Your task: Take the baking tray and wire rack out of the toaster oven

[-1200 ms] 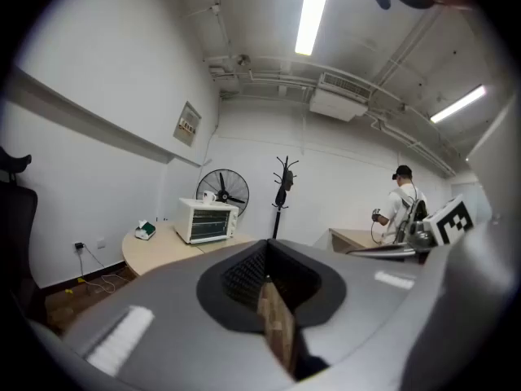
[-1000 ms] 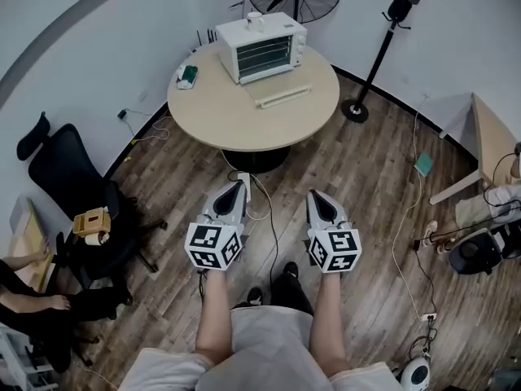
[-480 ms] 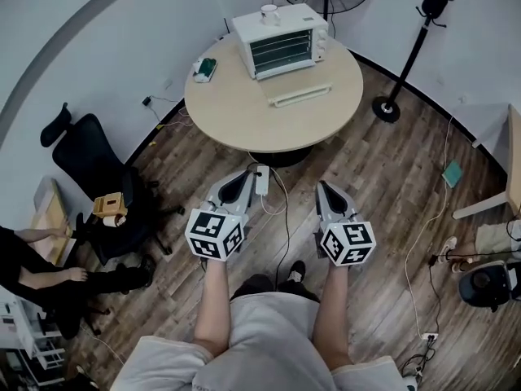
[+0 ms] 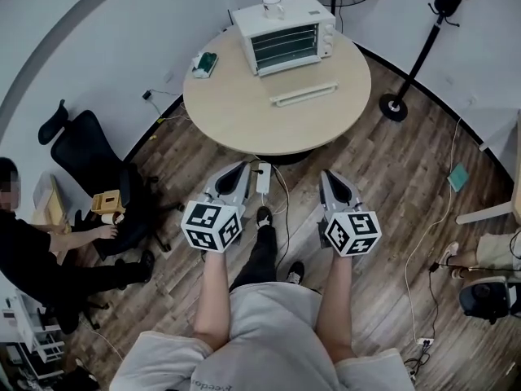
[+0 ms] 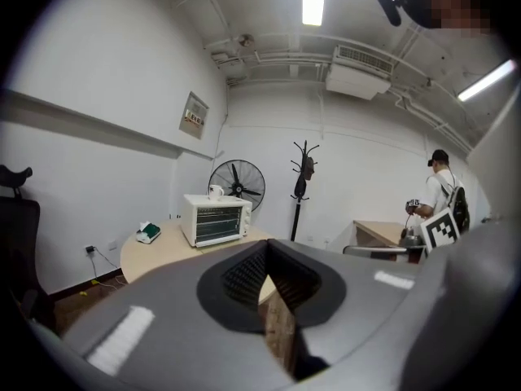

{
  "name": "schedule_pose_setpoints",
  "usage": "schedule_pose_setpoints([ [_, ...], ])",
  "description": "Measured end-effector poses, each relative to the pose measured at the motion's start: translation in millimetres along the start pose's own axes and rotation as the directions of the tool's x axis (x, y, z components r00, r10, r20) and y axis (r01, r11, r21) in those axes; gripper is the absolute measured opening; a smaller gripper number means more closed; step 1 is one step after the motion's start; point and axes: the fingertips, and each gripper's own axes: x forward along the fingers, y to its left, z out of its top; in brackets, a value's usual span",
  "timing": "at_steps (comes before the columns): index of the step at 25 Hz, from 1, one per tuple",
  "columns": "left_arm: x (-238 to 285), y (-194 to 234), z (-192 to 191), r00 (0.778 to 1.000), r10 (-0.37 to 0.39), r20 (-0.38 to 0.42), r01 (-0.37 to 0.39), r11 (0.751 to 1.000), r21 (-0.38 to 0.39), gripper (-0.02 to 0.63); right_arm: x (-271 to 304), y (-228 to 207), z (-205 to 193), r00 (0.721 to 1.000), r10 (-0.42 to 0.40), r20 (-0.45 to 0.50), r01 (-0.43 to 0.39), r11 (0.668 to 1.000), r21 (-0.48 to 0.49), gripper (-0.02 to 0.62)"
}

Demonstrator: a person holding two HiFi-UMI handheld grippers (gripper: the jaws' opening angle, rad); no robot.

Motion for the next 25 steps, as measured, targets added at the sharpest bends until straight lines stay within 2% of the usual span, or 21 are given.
schedule_pose_setpoints([
  [6,63.9,56.4,19.7,1.000,0.011,0.001,-0.011,0.998,-0.055,0.055,71.5,-26.3,16.4,1.000,-0.022,-0.008,0.021,0.999,-0.025,-0.003],
  [9,104.3,78.9,41.4,1.000,-0.017,0.024,0.019,0.998,-0.061,0.055,115.3,-41.2,36.3,0.999,-0.040,-0.001,0.040,0.999,-0.035,-0.003],
  [15,185.8,125.5,65.0,0.997,-0.079,0.010,0.080,0.995,-0.067,0.055,202.7,-69.4,58.4,0.996,-0.084,-0.010,0.084,0.996,-0.032,-0.003],
  [25,269.1,197.5,67.2,0.990,-0.140,-0.031,0.137,0.987,-0.085,0.055,329.1,-94.0,42.8,0.990,-0.120,-0.074,0.122,0.992,0.029,-0.003],
])
